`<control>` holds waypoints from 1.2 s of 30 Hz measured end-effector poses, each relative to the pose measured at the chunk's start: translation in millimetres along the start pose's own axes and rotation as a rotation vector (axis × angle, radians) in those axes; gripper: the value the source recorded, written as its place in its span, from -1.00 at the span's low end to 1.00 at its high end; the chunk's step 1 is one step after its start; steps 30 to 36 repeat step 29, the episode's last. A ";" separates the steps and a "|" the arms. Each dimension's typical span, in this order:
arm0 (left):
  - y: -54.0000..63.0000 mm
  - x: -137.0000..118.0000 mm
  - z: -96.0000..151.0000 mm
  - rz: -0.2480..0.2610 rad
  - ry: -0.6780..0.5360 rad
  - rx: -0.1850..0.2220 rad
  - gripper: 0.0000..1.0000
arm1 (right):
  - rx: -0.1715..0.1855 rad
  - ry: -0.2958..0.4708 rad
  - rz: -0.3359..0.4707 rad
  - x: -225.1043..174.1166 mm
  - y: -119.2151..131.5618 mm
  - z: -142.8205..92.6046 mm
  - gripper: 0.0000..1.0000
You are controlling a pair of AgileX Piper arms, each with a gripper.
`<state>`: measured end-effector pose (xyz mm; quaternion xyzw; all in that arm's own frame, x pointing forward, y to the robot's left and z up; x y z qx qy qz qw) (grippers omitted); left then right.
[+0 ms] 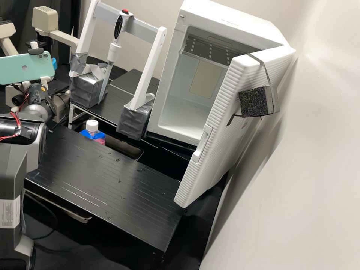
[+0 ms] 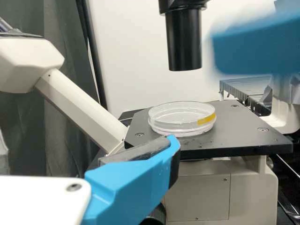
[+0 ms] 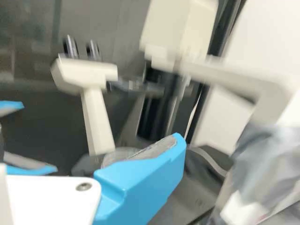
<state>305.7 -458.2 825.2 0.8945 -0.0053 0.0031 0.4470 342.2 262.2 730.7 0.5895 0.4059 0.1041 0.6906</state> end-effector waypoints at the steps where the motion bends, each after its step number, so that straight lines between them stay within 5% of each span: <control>1: 0.0 0.0 0.0 0.000 0.000 0.000 1.00 | -0.007 0.016 0.018 -7.8 4.3 -2.5 1.00; 13: 0.0 0.0 0.0 0.000 0.000 0.000 1.00 | -0.016 0.115 0.226 -116.4 20.1 -16.1 1.00; 20: 0.0 0.0 0.0 0.000 0.000 0.000 1.00 | 0.002 -0.022 0.465 -175.6 13.3 -9.2 1.00; 23: 0.0 0.0 0.0 0.000 0.000 0.000 1.00 | 0.053 -0.130 0.531 -196.5 6.2 1.5 1.00; 29: 0.0 0.0 0.0 0.000 0.000 0.000 1.00 | 0.157 -0.258 0.576 -224.1 -3.0 23.1 1.00; 36: 0.0 0.0 0.0 0.000 0.000 0.000 1.00 | 0.157 -0.258 0.576 -224.1 -3.0 23.1 1.00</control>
